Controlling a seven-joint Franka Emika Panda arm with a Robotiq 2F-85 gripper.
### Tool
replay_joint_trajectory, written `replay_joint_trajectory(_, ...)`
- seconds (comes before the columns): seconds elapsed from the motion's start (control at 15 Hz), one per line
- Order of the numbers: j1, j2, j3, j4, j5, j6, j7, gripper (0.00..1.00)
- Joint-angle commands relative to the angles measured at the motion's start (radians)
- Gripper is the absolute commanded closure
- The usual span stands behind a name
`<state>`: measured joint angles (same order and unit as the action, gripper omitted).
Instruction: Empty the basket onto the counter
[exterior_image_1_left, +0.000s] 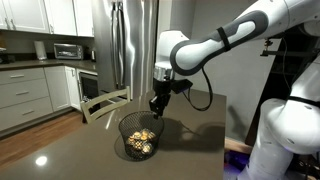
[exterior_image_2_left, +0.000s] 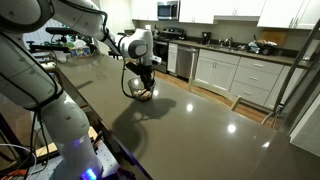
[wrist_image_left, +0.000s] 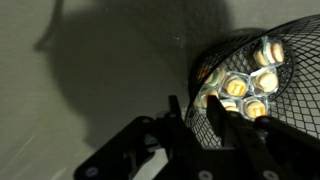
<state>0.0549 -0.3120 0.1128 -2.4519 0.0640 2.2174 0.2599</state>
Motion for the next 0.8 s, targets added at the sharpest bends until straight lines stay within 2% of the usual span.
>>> replay_joint_trajectory(0.0,0.023,0.013,-0.009,0.008,0.066,-0.016,-0.029,0.93)
replay_joint_trajectory(0.13,0.034,0.024,-0.004,0.0,0.084,-0.006,-0.03,1.0)
replay_joint_trajectory(0.73,0.024,0.016,0.004,-0.004,0.045,-0.003,0.007,0.99)
